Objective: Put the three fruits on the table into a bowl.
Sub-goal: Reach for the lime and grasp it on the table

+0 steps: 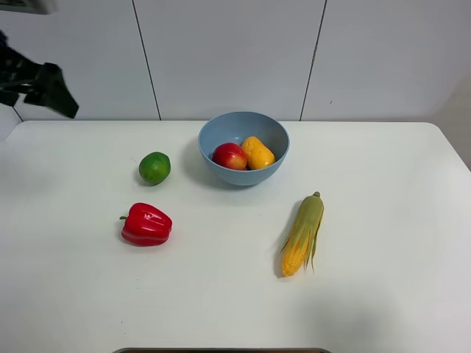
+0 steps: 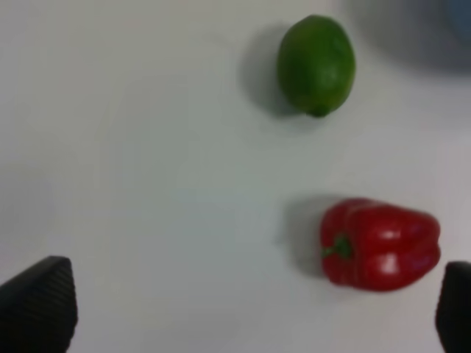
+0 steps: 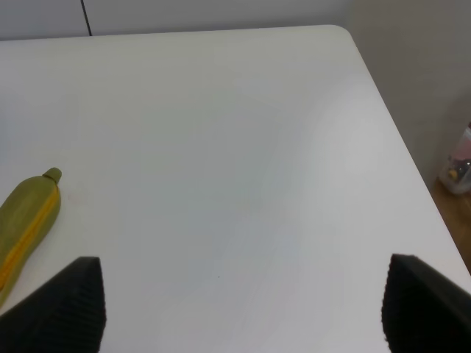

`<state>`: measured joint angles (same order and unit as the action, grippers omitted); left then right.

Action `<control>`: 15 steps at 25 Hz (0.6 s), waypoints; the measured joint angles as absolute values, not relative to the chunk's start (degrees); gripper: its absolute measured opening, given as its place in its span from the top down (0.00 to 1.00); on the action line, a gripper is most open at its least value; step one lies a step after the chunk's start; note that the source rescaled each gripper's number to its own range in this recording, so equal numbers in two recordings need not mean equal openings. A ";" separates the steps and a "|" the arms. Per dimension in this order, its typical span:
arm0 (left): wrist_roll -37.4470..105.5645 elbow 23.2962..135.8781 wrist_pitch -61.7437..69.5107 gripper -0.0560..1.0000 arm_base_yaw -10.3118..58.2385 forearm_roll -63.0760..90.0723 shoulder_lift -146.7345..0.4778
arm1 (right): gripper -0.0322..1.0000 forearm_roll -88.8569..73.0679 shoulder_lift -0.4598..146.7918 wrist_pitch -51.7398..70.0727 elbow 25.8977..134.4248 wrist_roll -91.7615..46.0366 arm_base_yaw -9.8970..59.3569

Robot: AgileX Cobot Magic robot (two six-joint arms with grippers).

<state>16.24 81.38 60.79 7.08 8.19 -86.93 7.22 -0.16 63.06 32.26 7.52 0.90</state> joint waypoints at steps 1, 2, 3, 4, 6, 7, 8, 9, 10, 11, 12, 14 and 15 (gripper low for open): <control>16.37 83.59 61.36 0.00 8.03 8.08 -90.37 | 0.50 7.22 -0.16 63.06 32.26 7.52 0.90; 16.36 86.06 62.00 0.00 8.98 8.10 -93.08 | 0.50 7.22 -0.16 63.06 32.26 7.52 0.90; 16.42 88.21 62.31 0.00 9.73 8.05 -96.07 | 0.50 7.22 -0.16 63.06 32.26 7.52 0.90; 16.53 90.09 62.59 0.00 10.58 8.05 -98.77 | 0.50 7.22 -0.16 63.06 32.26 7.52 0.90; 17.05 92.63 63.15 0.00 12.16 8.05 -103.00 | 0.50 7.22 -0.16 63.06 32.26 7.52 0.90; 17.32 93.46 63.24 0.00 12.80 8.05 -104.86 | 0.50 7.22 -0.16 63.06 32.26 7.52 0.90; 17.57 93.96 63.24 0.00 13.50 8.05 -106.51 | 0.50 7.22 -0.16 63.06 32.26 7.52 0.90; 17.82 94.27 63.14 0.00 14.14 8.05 -107.71 | 0.50 7.22 -0.16 63.06 32.26 7.52 0.90; 18.11 94.45 63.14 0.00 14.61 8.05 -108.98 | 0.50 7.22 -0.16 63.06 32.26 7.52 0.90; 18.23 94.56 62.71 0.00 15.08 8.05 -110.10 | 0.50 7.22 -0.16 63.06 32.26 7.52 0.90; 18.34 94.56 62.18 0.00 15.45 8.05 -110.97 | 0.50 7.22 -0.16 63.06 32.26 7.52 0.90; 18.58 94.62 60.92 0.00 15.98 8.05 -112.71 | 0.50 7.22 -0.16 63.06 32.26 7.52 0.90; 18.58 94.62 60.08 0.00 16.20 8.05 -113.48 | 0.50 7.22 -0.16 63.06 32.26 7.52 0.90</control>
<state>18.58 94.62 60.08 16.20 8.05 -113.48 7.22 -0.16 63.06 32.26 7.52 0.90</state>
